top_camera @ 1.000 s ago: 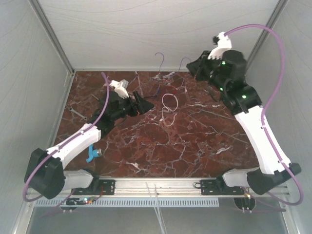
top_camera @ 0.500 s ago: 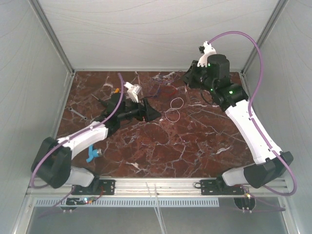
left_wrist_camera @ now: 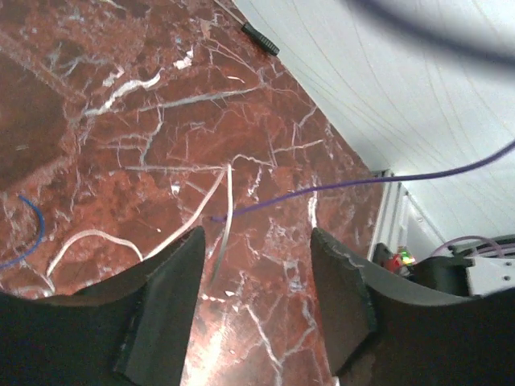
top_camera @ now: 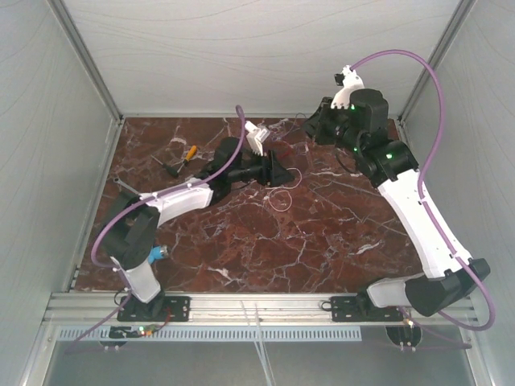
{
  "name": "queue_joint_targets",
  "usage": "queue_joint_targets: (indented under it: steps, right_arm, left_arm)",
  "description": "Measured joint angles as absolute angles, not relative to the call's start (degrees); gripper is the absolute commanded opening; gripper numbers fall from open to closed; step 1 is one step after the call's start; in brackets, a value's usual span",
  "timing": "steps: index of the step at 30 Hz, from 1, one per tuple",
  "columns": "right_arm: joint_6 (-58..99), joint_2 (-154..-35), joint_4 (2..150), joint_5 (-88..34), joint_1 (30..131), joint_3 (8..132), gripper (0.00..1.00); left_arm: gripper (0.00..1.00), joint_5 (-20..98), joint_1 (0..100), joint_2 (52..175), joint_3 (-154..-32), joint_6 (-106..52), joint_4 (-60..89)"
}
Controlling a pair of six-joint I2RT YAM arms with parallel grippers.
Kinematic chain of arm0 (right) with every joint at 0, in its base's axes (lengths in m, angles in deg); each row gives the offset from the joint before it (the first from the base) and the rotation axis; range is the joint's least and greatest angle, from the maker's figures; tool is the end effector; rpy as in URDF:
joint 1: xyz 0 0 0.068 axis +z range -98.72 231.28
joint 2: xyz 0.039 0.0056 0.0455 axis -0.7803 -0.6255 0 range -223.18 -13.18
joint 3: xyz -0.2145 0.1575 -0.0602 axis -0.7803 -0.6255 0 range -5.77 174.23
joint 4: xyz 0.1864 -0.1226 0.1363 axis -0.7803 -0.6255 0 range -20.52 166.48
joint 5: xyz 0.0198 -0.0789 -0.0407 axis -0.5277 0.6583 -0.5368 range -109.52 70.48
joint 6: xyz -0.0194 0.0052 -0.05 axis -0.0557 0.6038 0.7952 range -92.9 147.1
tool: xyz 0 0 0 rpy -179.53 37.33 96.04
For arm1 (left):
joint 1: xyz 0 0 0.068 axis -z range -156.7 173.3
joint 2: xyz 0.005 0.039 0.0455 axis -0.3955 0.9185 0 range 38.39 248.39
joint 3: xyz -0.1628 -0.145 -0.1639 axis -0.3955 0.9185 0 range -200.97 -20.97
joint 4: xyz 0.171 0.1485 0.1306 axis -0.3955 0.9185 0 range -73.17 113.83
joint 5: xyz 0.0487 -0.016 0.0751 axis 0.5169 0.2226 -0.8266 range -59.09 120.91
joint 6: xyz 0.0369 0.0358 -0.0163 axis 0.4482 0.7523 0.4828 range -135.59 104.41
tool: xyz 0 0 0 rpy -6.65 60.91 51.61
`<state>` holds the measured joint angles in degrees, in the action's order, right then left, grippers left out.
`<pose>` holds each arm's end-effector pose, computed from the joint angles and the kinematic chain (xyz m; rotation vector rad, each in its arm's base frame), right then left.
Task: Zip-tie the wires
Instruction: Untie the cable at the center of the board, then straighten the cable at the center of the board.
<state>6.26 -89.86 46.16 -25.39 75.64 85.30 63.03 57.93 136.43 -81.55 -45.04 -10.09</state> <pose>0.2598 0.1215 0.4594 -0.1313 1.8922 0.6391 0.3103 -0.2375 0.2544 0.5294 1.8408 -1.2760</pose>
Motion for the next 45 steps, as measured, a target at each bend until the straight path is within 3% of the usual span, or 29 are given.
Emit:
queue_joint_targets:
  steps: [2,15,25,26,29,31,33,39,45]
  right_arm:
    - [6.28,-89.41,46.02,-25.35,75.6,85.3,0.0]
    - [6.37,-82.78,43.18,-19.69,75.49,88.36,0.0]
    - [6.72,-74.3,42.64,-15.62,75.47,90.3,0.0]
    - [6.72,-73.95,42.68,-15.58,75.47,90.13,0.0]
    - [6.72,-72.66,42.77,-15.8,75.47,87.87,0.0]
    - [6.69,-71.74,42.92,-16.54,75.47,85.19,0.0]
    - [6.65,-70.48,43.36,-17.98,75.47,81.14,0.0]
    - [5.41,-68.31,43.71,-25.74,75.34,67.59,0.0]
    - [4.38,-68.66,44.38,-36.19,75.34,59.88,0.0]
  left_arm:
    - [0.0,62.24,58.61,138.0,-82.92,-45.26,-10.48]
    - [0.0,53.8,58.19,140.67,-88.61,-43.32,-3.9]
    - [0.0,53.04,48.31,149.83,-111.51,-41.65,5.74]
    - [0.04,53.28,47.39,150.83,-113.68,-41.68,6.46]
    - [0.63,53.63,44.84,153.0,-118.75,-41.61,8.58]
    - [0.94,53.89,44.16,153.3,-119.73,-41.28,9.89]
    - [1.0,54.04,44.07,153.3,-119.54,-41.35,11.81]
    - [1.0,50.35,44.42,151.27,-110.51,-38.64,17.71]
    - [1.0,42.55,44.33,139.68,-96.15,-36.8,25.12]
